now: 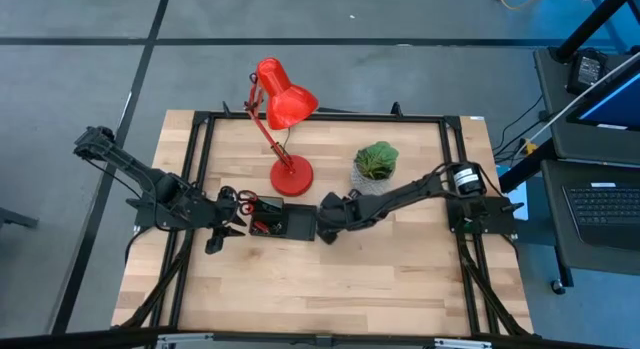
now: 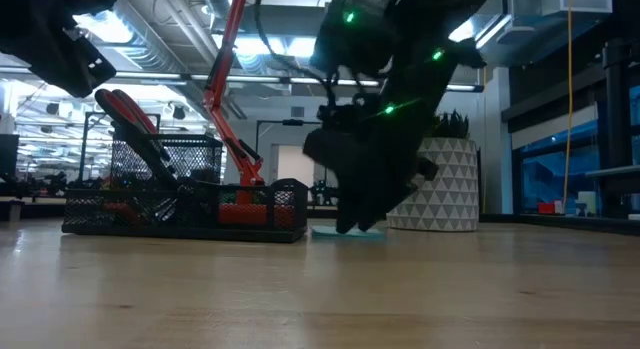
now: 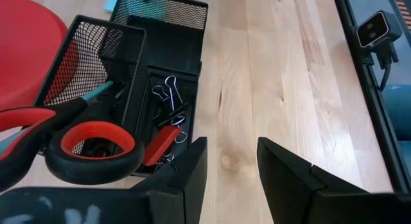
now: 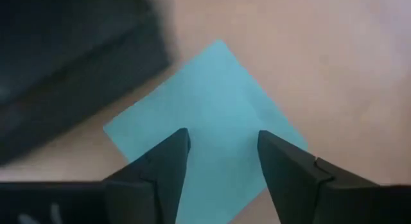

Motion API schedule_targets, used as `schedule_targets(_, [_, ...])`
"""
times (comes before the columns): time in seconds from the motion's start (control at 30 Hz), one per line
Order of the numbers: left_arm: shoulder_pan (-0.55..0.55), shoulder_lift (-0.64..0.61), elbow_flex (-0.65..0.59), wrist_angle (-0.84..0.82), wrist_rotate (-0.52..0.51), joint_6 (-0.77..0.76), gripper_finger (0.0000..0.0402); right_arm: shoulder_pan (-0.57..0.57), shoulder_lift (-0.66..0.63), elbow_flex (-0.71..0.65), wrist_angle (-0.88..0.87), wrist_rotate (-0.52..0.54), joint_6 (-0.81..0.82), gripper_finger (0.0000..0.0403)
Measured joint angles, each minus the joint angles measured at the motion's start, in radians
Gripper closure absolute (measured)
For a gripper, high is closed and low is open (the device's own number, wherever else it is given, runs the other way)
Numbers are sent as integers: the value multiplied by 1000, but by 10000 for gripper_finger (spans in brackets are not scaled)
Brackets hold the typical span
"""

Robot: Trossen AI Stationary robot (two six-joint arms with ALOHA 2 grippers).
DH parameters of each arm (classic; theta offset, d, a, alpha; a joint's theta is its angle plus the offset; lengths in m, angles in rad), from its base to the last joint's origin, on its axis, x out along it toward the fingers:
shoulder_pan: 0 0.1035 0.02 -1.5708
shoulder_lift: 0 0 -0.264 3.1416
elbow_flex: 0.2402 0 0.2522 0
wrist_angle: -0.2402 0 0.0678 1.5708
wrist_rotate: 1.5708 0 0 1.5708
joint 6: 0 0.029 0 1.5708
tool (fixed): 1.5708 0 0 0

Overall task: Pick and place office supplies into organizer
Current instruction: Put the blue sticky notes into the black desk organizer

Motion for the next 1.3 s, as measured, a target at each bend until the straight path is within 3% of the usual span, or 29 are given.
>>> schedule_targets(0.33, [0,5,0,10,-7,-8,272,210,-1,0,-98,-47,149,209])
schedule_targets(0.57, [-20,96,0,150,8,76,272,383,-1,-4,-59,-46,202,209])
schedule_targets(0.8, [-118,379,0,411,7,335,272,435,2,-5,6,-56,186,209])
schedule_targets(1.07, [-163,786,-1,891,-17,671,272,426,2,-7,87,-93,42,209])
schedule_targets(1.3, [-165,1002,97,940,-185,836,272,403,3,-6,154,-144,-10,209])
